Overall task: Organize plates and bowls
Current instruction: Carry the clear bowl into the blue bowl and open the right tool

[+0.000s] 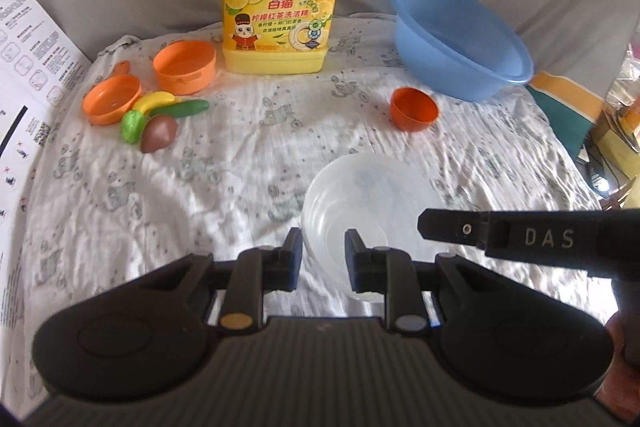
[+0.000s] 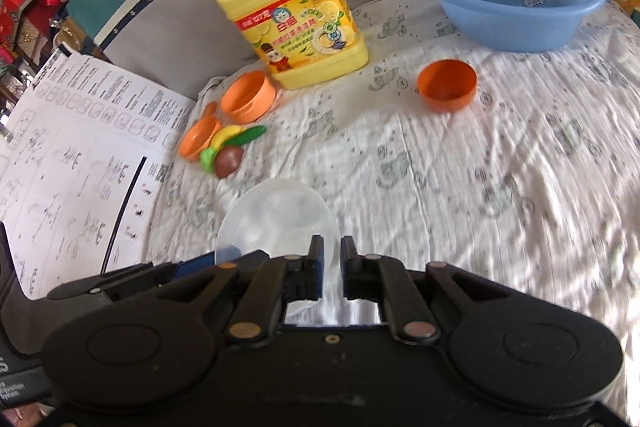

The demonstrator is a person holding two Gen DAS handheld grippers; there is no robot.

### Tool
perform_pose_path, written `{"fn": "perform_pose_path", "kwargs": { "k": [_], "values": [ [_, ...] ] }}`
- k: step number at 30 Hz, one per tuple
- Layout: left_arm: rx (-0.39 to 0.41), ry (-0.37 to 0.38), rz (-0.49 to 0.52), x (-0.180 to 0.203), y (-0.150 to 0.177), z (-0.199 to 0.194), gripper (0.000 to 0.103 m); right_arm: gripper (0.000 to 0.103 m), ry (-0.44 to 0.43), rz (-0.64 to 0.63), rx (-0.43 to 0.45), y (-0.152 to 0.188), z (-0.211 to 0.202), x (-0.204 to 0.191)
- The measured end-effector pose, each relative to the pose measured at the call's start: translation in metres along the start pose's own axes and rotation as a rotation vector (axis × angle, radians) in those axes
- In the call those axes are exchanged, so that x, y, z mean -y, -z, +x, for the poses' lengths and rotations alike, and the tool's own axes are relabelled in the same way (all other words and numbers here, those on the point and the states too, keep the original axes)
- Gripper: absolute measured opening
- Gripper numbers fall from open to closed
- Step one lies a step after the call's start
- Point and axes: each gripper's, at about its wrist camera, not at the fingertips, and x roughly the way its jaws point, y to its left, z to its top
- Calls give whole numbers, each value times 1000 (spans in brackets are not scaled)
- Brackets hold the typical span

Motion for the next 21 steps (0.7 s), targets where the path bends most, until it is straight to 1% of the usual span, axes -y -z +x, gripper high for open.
{"fn": "perform_pose_path", "kwargs": {
  "k": [6,10,15,21],
  "values": [
    [8,16,8,9,24,-25,24,10,-3,3,-15,24,-22,1],
    [6,25,17,15,38,-34,24,11,-2,7,-23,37,-32,4],
    [-8,36,23,23,53,-38,27,11,0,6,-35,51,-40,9],
    [-37,46,24,28,68,-37,27,11,9,20,-59,64,-41,16]
  ]
}}
